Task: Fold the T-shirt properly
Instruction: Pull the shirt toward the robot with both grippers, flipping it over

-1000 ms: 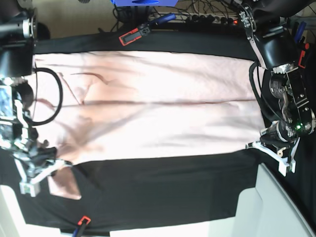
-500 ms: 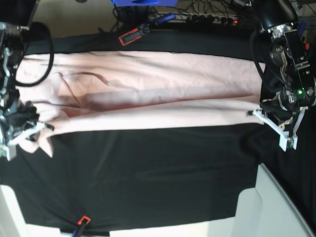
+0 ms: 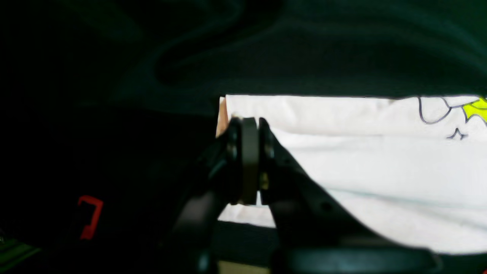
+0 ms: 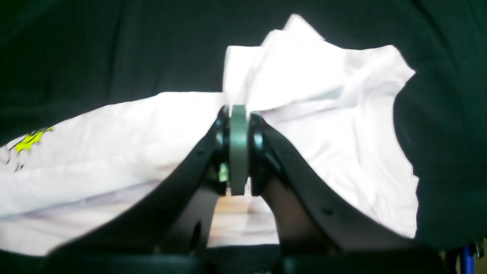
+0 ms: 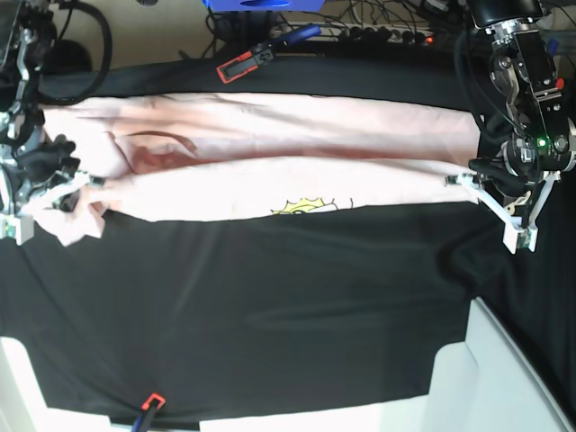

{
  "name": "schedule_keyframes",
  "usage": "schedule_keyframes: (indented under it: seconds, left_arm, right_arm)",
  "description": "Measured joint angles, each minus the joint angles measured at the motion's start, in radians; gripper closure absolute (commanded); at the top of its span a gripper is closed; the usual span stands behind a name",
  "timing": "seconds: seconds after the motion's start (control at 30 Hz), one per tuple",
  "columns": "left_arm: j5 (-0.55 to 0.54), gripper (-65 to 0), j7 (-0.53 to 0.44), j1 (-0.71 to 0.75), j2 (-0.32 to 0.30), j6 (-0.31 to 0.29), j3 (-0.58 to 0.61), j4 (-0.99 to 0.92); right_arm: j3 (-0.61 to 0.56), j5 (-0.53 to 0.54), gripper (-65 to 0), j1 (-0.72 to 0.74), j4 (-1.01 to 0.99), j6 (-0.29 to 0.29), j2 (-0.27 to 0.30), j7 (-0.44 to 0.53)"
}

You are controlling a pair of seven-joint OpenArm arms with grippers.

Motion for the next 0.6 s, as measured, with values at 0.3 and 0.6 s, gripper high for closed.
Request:
schedule_keyframes:
  seconds: [0.3,0.6]
  left_arm:
    - [0.015,0.0,0.0,0.036,-0.008,-0.022,0.003,-0.005]
    - [0.012,0.0,0.0,0.055,-0.02,-0.026,0.005,-0.071]
  right_arm:
    - [0.046,-0.005,0.0,-0.092,0.021,0.0,-0.057,0.008]
    - [0.05,-0.002,0.0,-0.145,0.027,0.0,-0.058,0.014]
